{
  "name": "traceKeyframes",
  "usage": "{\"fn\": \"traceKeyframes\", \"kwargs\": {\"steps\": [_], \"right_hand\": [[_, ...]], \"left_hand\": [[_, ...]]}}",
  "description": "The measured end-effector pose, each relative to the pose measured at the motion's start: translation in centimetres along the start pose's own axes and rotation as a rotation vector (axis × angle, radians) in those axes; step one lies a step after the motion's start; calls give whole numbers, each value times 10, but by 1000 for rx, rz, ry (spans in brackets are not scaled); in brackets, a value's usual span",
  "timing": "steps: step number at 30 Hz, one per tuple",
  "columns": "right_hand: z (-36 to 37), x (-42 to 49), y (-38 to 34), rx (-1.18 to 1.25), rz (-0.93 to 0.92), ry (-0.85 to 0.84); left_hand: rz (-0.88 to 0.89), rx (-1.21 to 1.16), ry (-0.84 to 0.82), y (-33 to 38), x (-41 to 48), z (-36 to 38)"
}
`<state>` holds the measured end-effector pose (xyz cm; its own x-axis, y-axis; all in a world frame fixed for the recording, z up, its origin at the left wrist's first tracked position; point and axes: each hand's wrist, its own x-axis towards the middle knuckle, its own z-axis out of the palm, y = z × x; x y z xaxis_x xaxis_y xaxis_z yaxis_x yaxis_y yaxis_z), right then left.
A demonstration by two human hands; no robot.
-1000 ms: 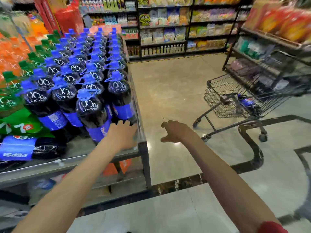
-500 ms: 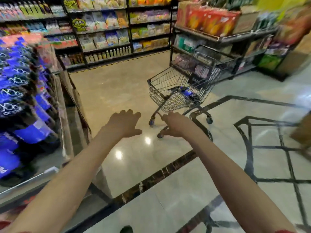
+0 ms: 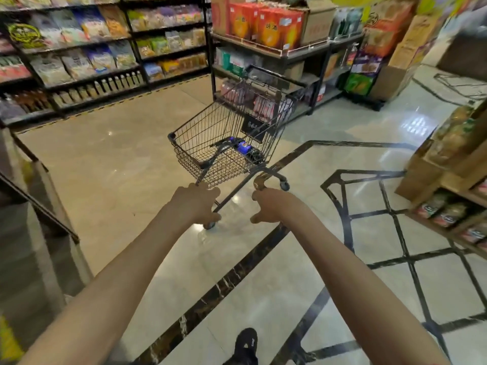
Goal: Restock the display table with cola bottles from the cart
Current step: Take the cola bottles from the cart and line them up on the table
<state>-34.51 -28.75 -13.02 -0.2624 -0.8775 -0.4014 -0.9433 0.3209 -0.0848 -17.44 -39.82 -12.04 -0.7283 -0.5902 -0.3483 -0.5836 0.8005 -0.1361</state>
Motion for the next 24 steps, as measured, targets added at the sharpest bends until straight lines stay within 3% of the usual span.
{"fn": "traceKeyframes", "kwargs": {"steps": [9,24], "right_hand": [[-48,112,84,-73,6,13],[-92,281,240,23,-98,-9]], "left_hand": [[16,-39,63,3,139,-55],[-18,-81,-47,44,353,-114]]}}
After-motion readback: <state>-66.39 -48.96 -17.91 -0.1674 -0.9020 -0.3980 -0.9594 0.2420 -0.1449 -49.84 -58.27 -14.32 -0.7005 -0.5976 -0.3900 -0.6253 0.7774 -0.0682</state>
